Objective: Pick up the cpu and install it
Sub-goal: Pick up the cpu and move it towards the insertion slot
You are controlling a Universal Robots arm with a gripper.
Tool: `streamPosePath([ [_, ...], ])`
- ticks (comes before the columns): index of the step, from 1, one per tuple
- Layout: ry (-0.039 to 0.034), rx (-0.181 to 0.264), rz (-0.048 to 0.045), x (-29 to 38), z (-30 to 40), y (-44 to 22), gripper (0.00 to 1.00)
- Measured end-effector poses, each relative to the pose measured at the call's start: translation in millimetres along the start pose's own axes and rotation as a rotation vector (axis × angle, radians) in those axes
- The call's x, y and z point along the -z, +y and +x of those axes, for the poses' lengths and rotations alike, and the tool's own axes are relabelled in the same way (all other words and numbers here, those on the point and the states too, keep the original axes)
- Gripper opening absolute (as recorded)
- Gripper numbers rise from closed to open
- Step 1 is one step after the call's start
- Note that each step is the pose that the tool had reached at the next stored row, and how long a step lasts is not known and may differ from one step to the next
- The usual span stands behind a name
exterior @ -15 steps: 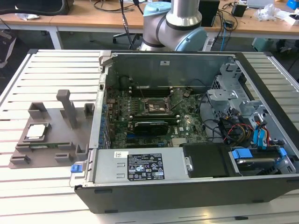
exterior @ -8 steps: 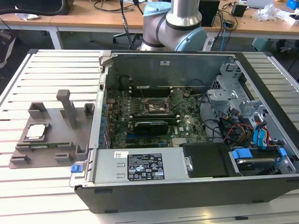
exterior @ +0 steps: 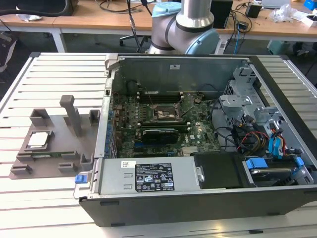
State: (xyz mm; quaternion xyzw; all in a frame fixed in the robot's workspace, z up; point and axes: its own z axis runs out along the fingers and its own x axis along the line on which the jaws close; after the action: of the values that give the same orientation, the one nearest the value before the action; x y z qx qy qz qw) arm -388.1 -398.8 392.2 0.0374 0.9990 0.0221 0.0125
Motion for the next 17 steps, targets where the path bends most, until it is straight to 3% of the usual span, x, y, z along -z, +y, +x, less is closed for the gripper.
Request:
streamPosePath([
  [2,0.0,0.0,0.0,0.0,0.0,0.0,0.11],
  [7,0.0,0.0,0.0,0.0,0.1,0.0,0.42],
  [8,0.0,0.0,0.0,0.0,0.1,0.0,0.42],
  [13,0.0,0.0,0.0,0.0,0.2,0.0,0.84],
  [15,0.0,0.0,0.0001,0.0,0.2,0.0,0.84],
  [17,-0.0013,0.0,0.0176,0.0,0.4,0.0,0.84],
])
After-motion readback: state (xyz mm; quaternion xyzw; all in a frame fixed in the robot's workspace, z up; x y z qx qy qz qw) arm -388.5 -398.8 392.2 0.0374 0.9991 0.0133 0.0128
